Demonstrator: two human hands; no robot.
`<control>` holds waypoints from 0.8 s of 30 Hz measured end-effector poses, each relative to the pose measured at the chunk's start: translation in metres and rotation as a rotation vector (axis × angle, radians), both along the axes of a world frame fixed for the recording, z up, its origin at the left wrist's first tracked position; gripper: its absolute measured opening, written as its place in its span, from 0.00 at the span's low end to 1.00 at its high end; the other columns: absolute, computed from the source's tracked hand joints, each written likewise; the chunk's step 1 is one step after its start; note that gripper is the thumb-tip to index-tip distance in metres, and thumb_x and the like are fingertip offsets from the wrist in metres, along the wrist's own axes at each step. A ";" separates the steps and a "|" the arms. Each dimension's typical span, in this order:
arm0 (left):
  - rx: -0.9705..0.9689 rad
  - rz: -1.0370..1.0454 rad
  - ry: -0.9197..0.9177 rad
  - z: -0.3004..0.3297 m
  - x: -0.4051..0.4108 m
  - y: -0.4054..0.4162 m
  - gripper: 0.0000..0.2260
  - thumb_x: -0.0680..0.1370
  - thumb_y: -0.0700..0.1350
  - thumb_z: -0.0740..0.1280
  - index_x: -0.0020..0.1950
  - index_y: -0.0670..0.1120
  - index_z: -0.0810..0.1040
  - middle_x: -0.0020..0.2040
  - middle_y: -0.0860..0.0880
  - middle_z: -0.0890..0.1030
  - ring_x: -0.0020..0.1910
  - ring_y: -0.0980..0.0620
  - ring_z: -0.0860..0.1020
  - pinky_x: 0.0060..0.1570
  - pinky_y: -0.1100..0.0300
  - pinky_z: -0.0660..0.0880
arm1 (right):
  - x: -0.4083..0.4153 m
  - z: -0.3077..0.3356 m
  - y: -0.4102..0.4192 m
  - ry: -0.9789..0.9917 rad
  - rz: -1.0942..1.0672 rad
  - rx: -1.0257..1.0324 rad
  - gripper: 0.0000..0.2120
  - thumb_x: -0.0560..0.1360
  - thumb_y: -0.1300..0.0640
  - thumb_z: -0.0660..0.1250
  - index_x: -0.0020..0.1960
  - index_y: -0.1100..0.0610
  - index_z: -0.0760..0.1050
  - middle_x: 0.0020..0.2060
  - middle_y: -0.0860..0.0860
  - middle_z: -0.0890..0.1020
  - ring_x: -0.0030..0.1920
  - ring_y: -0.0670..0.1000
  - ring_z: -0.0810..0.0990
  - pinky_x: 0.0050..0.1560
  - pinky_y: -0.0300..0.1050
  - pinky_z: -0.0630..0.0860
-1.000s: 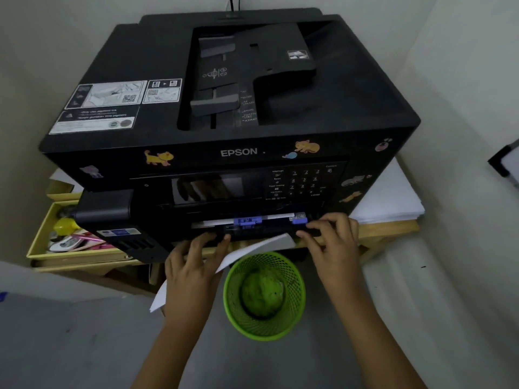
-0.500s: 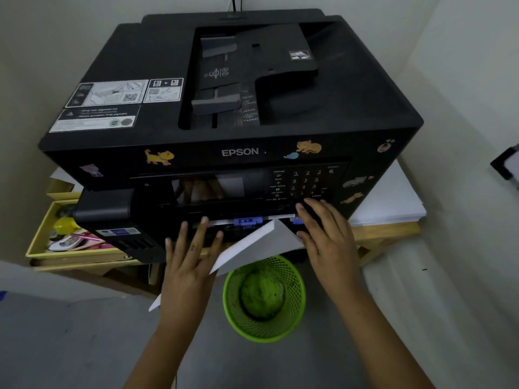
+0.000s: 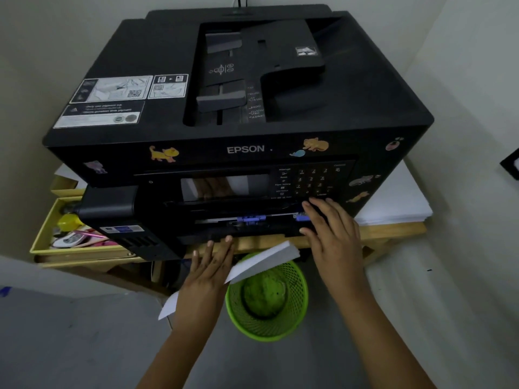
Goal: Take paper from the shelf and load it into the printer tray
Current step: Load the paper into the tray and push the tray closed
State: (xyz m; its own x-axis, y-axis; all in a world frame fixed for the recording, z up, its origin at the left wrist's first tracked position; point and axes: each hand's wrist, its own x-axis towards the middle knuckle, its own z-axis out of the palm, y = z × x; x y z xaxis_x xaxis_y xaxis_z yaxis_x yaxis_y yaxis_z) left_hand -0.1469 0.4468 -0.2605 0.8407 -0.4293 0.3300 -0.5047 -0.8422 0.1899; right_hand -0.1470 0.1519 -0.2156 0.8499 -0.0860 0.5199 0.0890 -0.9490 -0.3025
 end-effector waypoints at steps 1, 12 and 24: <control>-0.002 0.010 0.008 0.000 0.001 -0.001 0.35 0.75 0.34 0.77 0.81 0.43 0.70 0.82 0.45 0.68 0.80 0.35 0.66 0.76 0.33 0.67 | 0.000 0.000 0.000 0.003 -0.007 -0.002 0.23 0.85 0.55 0.70 0.79 0.53 0.74 0.77 0.50 0.76 0.79 0.56 0.71 0.74 0.59 0.71; -0.027 0.109 -0.028 0.030 0.005 -0.011 0.21 0.84 0.46 0.61 0.77 0.46 0.76 0.80 0.43 0.71 0.70 0.33 0.76 0.63 0.37 0.76 | 0.016 0.001 0.007 -0.001 -0.129 -0.001 0.20 0.83 0.53 0.73 0.74 0.53 0.78 0.69 0.52 0.80 0.72 0.58 0.74 0.66 0.61 0.74; 0.003 0.160 0.058 0.002 0.017 -0.011 0.41 0.75 0.33 0.76 0.85 0.48 0.62 0.87 0.44 0.54 0.85 0.38 0.54 0.81 0.32 0.56 | -0.012 -0.055 0.051 -0.017 -0.044 0.040 0.26 0.84 0.62 0.67 0.82 0.61 0.69 0.82 0.58 0.69 0.84 0.61 0.65 0.81 0.63 0.66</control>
